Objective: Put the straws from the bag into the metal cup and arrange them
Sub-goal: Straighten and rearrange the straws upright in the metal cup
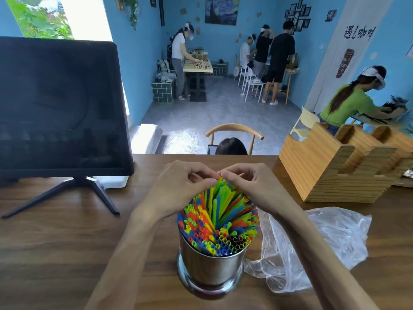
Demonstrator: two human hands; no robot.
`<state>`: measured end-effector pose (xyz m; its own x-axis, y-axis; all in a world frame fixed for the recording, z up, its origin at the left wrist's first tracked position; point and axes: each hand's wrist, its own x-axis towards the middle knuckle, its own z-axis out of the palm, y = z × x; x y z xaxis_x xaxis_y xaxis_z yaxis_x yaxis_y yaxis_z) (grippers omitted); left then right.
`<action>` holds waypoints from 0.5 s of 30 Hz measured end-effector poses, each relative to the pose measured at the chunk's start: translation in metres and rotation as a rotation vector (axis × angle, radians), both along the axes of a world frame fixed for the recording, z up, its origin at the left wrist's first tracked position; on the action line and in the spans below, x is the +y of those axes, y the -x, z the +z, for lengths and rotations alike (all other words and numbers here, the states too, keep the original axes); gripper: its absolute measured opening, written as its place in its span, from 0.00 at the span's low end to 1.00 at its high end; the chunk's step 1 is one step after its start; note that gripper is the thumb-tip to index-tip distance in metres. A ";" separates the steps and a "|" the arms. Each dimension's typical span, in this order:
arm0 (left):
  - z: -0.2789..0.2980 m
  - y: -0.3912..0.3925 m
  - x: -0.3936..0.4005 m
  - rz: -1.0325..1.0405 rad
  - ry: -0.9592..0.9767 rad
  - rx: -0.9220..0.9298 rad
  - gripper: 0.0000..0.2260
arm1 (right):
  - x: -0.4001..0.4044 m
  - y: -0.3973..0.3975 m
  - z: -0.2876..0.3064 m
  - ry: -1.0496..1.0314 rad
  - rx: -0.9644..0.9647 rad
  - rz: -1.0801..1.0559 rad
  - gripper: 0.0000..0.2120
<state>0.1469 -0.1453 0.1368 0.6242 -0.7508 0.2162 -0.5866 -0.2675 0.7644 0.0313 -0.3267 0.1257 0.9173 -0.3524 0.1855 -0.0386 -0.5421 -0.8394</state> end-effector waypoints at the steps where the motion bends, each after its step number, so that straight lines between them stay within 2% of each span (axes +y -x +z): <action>1: -0.001 0.000 -0.001 0.002 0.000 -0.002 0.03 | 0.000 0.001 0.000 -0.027 0.024 0.008 0.09; 5: -0.003 -0.001 -0.003 0.009 -0.002 -0.012 0.02 | -0.001 0.003 0.007 -0.058 0.085 0.050 0.13; 10: -0.003 0.001 -0.003 0.014 -0.011 -0.014 0.02 | -0.002 0.003 0.013 0.063 0.096 0.070 0.11; 15: 0.003 0.005 -0.002 -0.004 0.000 -0.013 0.05 | 0.006 0.001 0.017 0.214 -0.116 -0.053 0.11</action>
<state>0.1420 -0.1470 0.1403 0.6181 -0.7534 0.2245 -0.5976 -0.2648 0.7568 0.0302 -0.3208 0.1432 0.8669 -0.3405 0.3642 0.0188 -0.7076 -0.7063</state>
